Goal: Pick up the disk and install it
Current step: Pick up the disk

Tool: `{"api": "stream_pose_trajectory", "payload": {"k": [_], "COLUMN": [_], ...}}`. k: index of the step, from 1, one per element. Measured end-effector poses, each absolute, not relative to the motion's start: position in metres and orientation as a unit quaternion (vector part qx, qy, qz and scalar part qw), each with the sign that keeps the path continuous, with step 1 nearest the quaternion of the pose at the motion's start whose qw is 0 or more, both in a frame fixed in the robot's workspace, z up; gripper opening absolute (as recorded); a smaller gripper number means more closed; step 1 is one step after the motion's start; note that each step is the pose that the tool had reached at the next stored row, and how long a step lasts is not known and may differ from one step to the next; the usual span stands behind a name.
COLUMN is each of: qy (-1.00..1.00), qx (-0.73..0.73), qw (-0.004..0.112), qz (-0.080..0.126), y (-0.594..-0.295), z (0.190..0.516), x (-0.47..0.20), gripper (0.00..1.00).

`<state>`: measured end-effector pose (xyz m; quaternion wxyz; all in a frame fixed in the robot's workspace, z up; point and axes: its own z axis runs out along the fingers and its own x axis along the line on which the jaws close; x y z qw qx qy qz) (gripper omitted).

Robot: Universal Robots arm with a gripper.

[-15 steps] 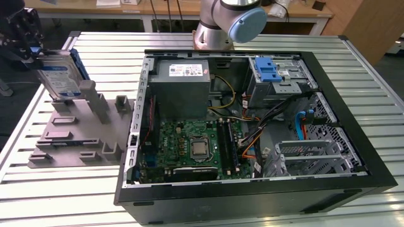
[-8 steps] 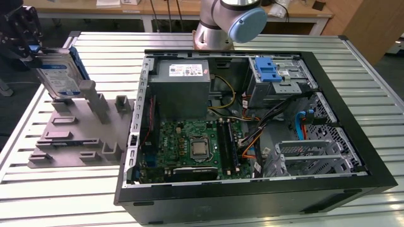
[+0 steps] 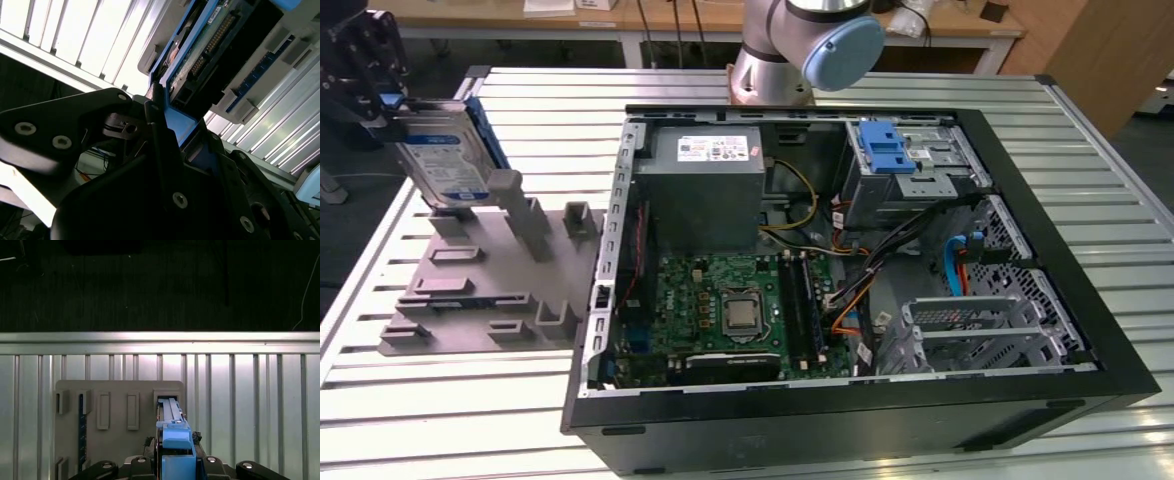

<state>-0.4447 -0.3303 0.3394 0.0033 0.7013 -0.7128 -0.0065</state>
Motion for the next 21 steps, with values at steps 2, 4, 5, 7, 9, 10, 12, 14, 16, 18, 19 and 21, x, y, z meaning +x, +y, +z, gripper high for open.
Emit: {"api": "stream_pose_trajectory", "payload": {"k": [2, 4, 5, 7, 9, 10, 12, 14, 16, 18, 19, 21], "qy": [-0.713, -0.713, -0.713, -0.713, -0.713, -0.713, -0.713, -0.713, -0.713, -0.713, -0.713, -0.713], "qx": [0.701, 0.701, 0.701, 0.701, 0.701, 0.701, 0.701, 0.701, 0.701, 0.701, 0.701, 0.701], "qw": [0.003, 0.003, 0.003, 0.003, 0.003, 0.003, 0.003, 0.003, 0.003, 0.003, 0.003, 0.003], "qz": [-0.007, -0.007, -0.007, -0.007, -0.007, -0.007, -0.007, -0.007, -0.007, -0.007, -0.007, -0.007], "y": [-0.3303, -0.3303, -0.3303, -0.3303, -0.3303, -0.3303, -0.3303, -0.3303, -0.3303, -0.3303, -0.3303, -0.3303], "z": [0.3401, 0.3408, 0.3413, 0.3420, 0.3427, 0.3433, 0.3441, 0.3450, 0.3457, 0.3463, 0.3467, 0.3475], "x": [-0.4447, -0.4447, -0.4447, -0.4447, -0.4447, -0.4447, -0.4447, -0.4447, -0.4447, -0.4447, -0.4447, -0.4447], "gripper": [0.36, 0.36, 0.36, 0.36, 0.36, 0.36, 0.36, 0.36, 0.36, 0.36, 0.36, 0.36]}}
